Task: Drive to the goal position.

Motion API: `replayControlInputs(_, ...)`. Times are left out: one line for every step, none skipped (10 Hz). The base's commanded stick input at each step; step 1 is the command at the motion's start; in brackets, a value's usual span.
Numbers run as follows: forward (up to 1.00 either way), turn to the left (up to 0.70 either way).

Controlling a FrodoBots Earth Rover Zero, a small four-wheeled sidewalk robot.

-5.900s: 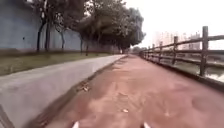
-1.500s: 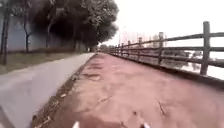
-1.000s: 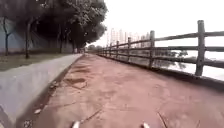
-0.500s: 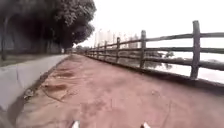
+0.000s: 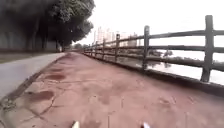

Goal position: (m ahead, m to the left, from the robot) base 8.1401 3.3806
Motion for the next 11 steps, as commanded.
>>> replayControlInputs(0.7, 0.35)
replayControlInputs(0.7, 0.35)
replayControlInputs(0.7, 0.35)
replayControlInputs(0.7, 0.35)
replayControlInputs(0.7, 0.35)
replayControlInputs(0.7, 0.35)
replayControlInputs(0.7, 0.35)
replayControlInputs(0.7, 0.35)
replayControlInputs(0.7, 0.35)
replayControlInputs(0.7, 0.35)
replayControlInputs(0.7, 0.28)
